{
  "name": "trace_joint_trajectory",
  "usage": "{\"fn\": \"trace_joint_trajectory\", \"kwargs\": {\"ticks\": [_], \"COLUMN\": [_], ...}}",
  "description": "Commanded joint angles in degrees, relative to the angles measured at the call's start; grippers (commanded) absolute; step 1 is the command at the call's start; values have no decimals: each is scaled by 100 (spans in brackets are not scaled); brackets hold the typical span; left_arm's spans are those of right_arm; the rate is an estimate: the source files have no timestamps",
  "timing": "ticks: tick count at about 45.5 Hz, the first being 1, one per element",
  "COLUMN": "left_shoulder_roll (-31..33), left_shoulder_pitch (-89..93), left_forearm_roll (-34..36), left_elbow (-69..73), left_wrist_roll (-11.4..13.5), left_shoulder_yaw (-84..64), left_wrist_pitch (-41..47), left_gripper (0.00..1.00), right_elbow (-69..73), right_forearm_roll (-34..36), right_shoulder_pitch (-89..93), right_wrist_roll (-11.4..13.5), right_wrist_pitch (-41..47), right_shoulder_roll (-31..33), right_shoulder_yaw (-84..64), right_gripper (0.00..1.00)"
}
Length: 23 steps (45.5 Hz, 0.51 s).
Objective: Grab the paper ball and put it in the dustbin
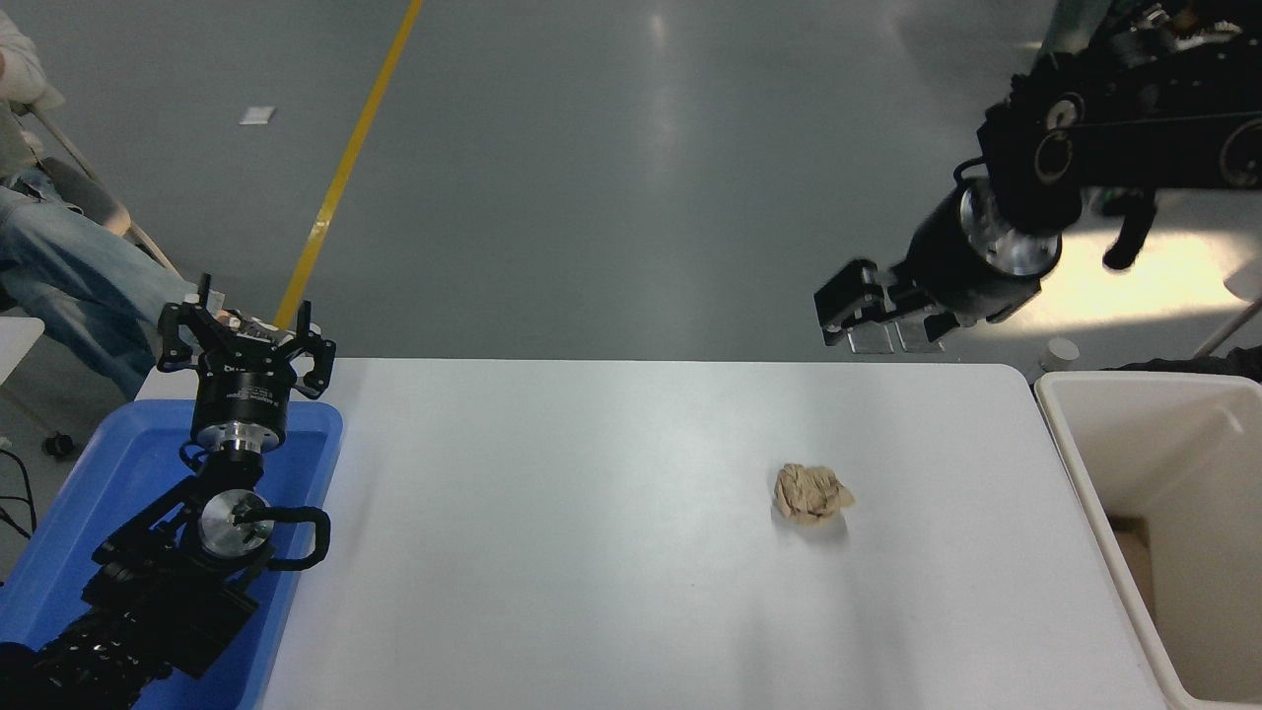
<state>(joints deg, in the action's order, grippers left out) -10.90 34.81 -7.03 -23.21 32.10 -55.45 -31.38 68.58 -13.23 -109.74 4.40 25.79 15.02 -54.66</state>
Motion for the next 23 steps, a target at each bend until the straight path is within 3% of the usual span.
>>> {"fn": "trace_joint_trajectory", "kwargs": {"ticks": [1,23], "left_shoulder_roll": [0,0], "left_shoulder_pitch": [0,0], "left_forearm_roll": [-1,-1], "left_elbow": [0,0], "left_wrist_roll": [-2,-2], "left_shoulder_yaw": [-1,-1], "left_wrist_pitch": [0,0], "left_gripper": [99,99], "right_elbow": [-846,-1646], "right_forearm_roll": [-145,-769], "right_shoulder_pitch": [1542,3203], "right_wrist_roll": [0,-9], "right_wrist_pitch": [-855,-1630], "right_shoulder_roll": [-517,-1044], "right_shoulder_yaw": [499,869], "right_gripper": [100,100]}}
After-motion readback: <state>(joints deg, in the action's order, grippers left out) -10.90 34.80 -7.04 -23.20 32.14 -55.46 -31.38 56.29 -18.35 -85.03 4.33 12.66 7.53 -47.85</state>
